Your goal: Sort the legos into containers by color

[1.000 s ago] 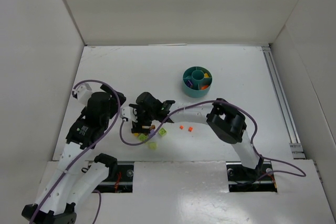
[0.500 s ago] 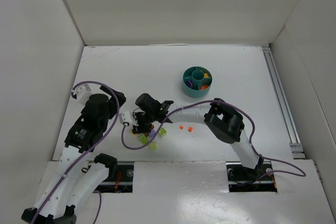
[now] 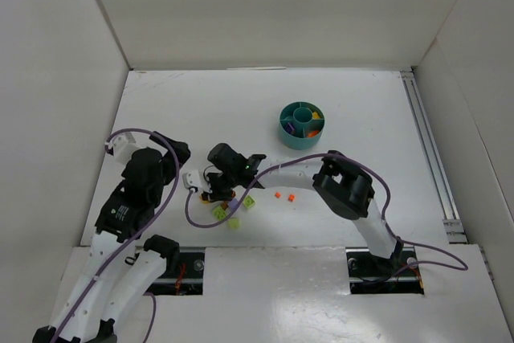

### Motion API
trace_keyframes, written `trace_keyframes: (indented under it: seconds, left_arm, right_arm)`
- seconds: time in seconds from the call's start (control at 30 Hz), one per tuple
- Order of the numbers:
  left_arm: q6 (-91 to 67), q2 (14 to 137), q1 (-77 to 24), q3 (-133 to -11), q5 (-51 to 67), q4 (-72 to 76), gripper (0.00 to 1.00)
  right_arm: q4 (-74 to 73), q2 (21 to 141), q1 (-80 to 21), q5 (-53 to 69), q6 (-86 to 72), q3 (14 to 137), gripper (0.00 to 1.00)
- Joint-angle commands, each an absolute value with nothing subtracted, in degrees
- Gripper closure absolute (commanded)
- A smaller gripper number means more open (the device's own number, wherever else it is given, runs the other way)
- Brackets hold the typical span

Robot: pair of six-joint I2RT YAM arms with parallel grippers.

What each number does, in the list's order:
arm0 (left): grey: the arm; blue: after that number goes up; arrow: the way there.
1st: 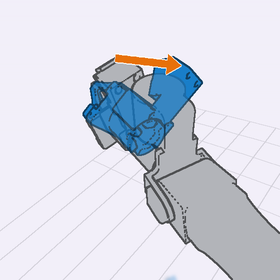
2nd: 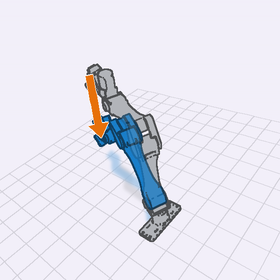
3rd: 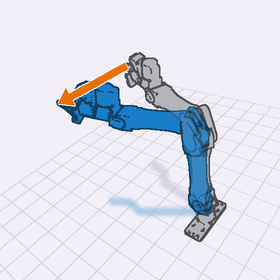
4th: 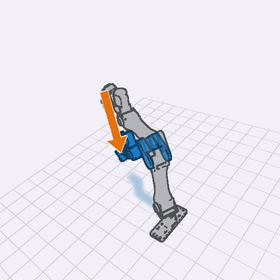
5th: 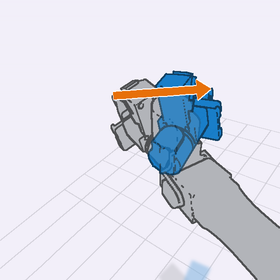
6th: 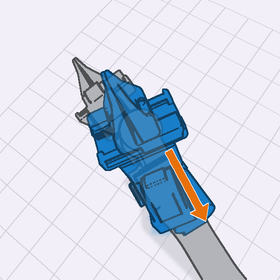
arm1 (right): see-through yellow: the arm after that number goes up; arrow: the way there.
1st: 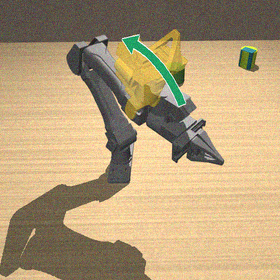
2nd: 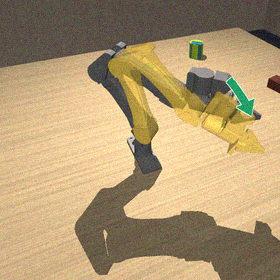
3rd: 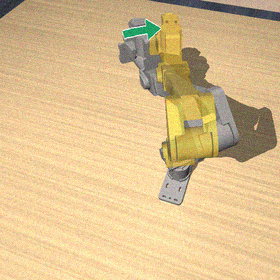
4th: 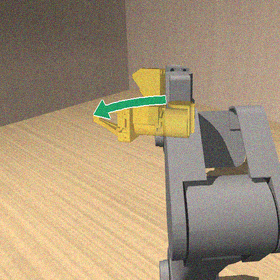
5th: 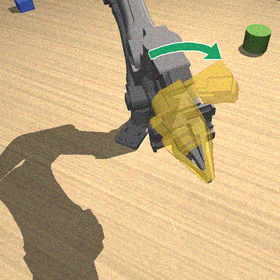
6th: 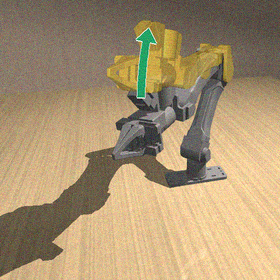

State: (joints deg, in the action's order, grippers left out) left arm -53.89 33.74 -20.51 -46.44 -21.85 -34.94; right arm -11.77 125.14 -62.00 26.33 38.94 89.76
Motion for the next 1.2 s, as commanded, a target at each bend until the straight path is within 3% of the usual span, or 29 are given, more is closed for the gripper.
trace_keyframes:
  seconds: [0.0, 0.2, 0.63, 0.8, 1.17]
  left_arm:
    - [-53.53, 32.87, -20.39, -46.14, -22.59, -33.66, 0.00]
    - [-53.53, 34.18, -20.39, -46.66, -21.98, -33.05, 0.00]
    - [-49.05, 48.24, -20.39, -52.63, -16.61, -23.55, 0.00]
    - [-47.11, 54.66, -19.86, -56.51, -15.47, -22.94, 0.00]
    - [-46.58, 59.33, -19.86, -59.06, -15.47, -21.80, 0.00]
  right_arm:
    - [-8.88, 119.80, -62.75, 26.03, 37.35, 89.65, 1.00]
    - [-7.83, 112.60, -58.11, 24.87, 34.37, 86.93, 1.00]
    - [-5.98, 95.10, -26.12, 22.69, 25.58, 78.22, 1.00]
    - [-11.22, 96.15, -17.95, 17.67, 22.77, 81.03, 0.97]
    - [-17.21, 104.58, -14.15, 21.97, 23.38, 89.38, 0.96]
